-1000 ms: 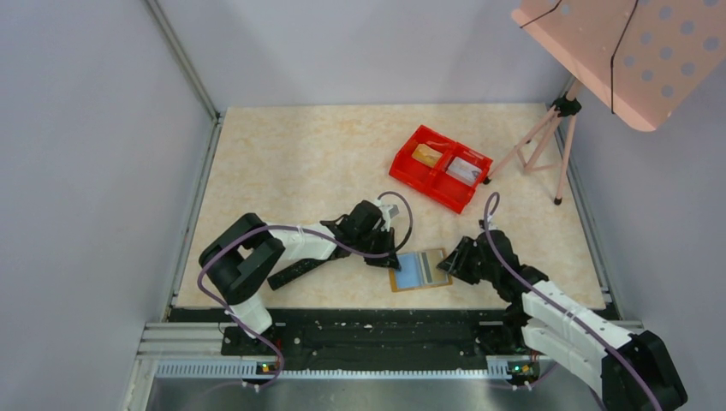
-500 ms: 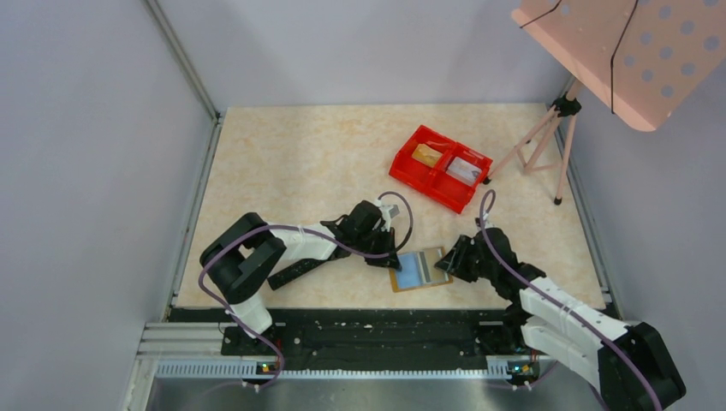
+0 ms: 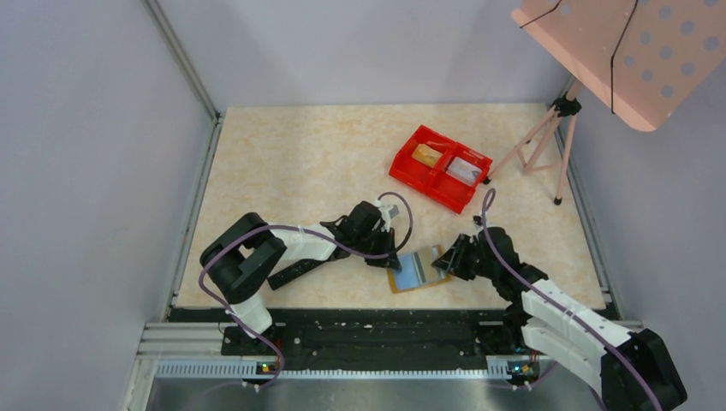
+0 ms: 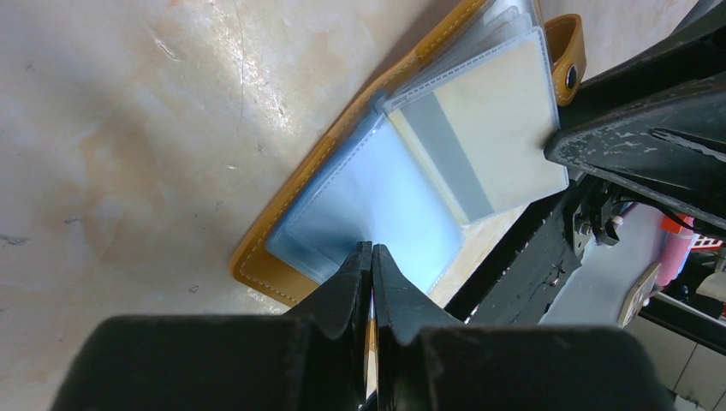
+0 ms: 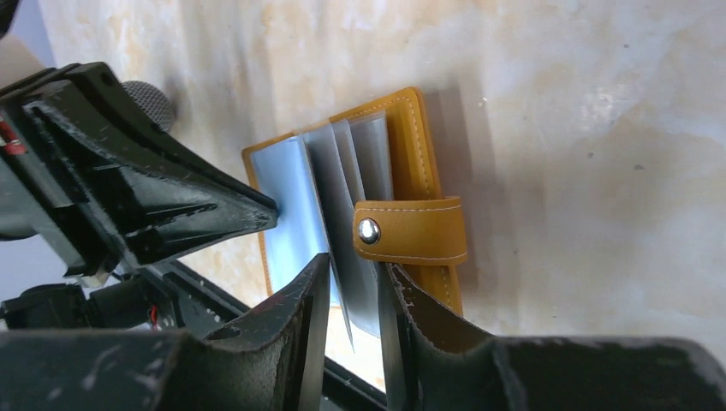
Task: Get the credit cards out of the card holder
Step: Remove the credit card from the card holder.
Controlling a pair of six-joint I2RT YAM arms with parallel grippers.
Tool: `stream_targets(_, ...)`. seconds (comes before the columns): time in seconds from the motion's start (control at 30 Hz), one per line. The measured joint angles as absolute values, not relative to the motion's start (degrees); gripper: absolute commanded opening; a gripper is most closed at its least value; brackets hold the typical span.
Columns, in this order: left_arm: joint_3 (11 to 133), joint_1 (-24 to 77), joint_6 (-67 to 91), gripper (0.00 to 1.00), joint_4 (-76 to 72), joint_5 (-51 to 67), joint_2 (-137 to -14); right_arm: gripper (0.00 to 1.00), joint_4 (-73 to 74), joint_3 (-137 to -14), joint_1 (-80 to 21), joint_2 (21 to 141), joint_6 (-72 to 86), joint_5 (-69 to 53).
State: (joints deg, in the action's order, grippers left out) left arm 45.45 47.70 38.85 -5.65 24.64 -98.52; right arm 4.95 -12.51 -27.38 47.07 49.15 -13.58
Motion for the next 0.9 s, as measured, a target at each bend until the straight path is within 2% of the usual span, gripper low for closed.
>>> stream_targets(0.17,45.3,47.7,38.87,0.08,-5.93,24.64,-98.52,0.31,4.67,-12.51,-27.38,45.25,49.19,-14.72)
stream_targets(0.5,45.3,47.7,38.87,0.08,-6.0,24.64,-98.52,0.3,3.75,-12.51,-27.38,45.54,49.34,-16.95)
stream_targets(0.6,45.3,47.7,38.87,0.08,-6.0,24.64,-98.52,0.33,3.46,-12.51,-27.38,45.8,49.54,-17.3)
stream_targets(0.9,45.25,47.7,38.87,0.09,-6.02,24.62,-98.52,0.37,9.04,-14.41,-27.55,44.53,47.37,-13.26)
